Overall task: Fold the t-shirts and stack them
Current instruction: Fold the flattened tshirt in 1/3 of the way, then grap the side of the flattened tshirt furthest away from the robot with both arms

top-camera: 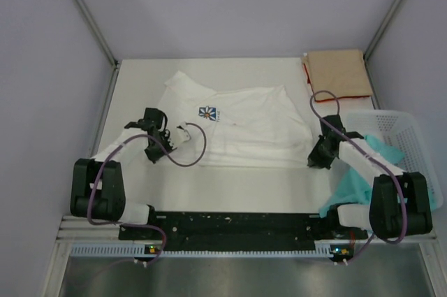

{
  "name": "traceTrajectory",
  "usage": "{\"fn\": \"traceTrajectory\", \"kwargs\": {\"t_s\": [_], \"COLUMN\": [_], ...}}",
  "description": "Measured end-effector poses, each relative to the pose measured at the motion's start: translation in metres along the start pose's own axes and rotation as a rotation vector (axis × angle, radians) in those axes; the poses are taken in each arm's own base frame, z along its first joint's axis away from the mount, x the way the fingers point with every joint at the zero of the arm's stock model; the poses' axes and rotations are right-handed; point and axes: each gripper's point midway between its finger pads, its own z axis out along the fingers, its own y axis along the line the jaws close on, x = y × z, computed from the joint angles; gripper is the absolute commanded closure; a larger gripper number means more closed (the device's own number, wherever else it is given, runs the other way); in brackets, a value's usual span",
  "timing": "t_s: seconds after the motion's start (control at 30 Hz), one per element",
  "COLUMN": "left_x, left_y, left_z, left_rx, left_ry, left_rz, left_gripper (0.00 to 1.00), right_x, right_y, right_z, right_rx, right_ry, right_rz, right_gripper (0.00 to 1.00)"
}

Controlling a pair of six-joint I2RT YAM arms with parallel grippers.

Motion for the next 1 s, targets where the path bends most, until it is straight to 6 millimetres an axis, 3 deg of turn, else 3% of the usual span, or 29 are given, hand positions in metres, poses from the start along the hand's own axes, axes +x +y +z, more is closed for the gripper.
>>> {"fn": "traceTrajectory", "kwargs": {"t_s": [0.13,0.17,0.2,0.3,0.4,0.47,0.57,0.67,0.8,0.9,1.0], "left_x": [0.024,0.030,0.035,0.045,0.047,0.041,0.012,-0.024,-0.068,-0.091,-0.111], "left_y": [-0.029,-0.038,-0.045,-0.066,-0.075,-0.073,-0.045,-0.005,0.054,0.095,0.139], "left_z": [-0.004,-0.005,-0.006,-0.011,-0.021,-0.031,-0.050,-0.070,-0.079,-0.071,-0.058], "left_rx": [0.065,0.086,0.106,0.160,0.179,0.178,0.121,0.043,-0.032,-0.054,-0.084], "left_ry": [0.061,0.076,0.086,0.103,0.097,0.078,-0.002,-0.098,-0.186,-0.211,-0.249], "left_rz": [-0.027,-0.037,-0.043,-0.059,-0.085,-0.101,-0.136,-0.179,-0.290,-0.419,-0.568], "left_gripper": [0.97,0.89,0.73,0.54,0.50,0.50,0.46,0.45,0.44,0.44,0.45], "right_x": [0.028,0.033,0.037,0.041,0.043,0.040,0.023,0.001,-0.042,-0.081,-0.112], "right_y": [-0.010,-0.011,-0.012,-0.012,-0.013,-0.009,0.013,0.052,0.133,0.187,0.229], "right_z": [-0.011,-0.014,-0.016,-0.023,-0.032,-0.039,-0.056,-0.074,-0.086,-0.076,-0.047], "right_rx": [-0.001,-0.005,-0.007,-0.016,-0.023,-0.044,-0.112,-0.191,-0.280,-0.284,-0.267], "right_ry": [0.041,0.051,0.060,0.068,0.066,0.059,0.021,-0.034,-0.140,-0.219,-0.257], "right_rz": [0.023,0.029,0.035,0.058,0.052,0.024,-0.083,-0.258,-0.522,-0.607,-0.657], "right_gripper": [1.00,0.95,0.85,0.64,0.50,0.46,0.39,0.37,0.41,0.45,0.45]}}
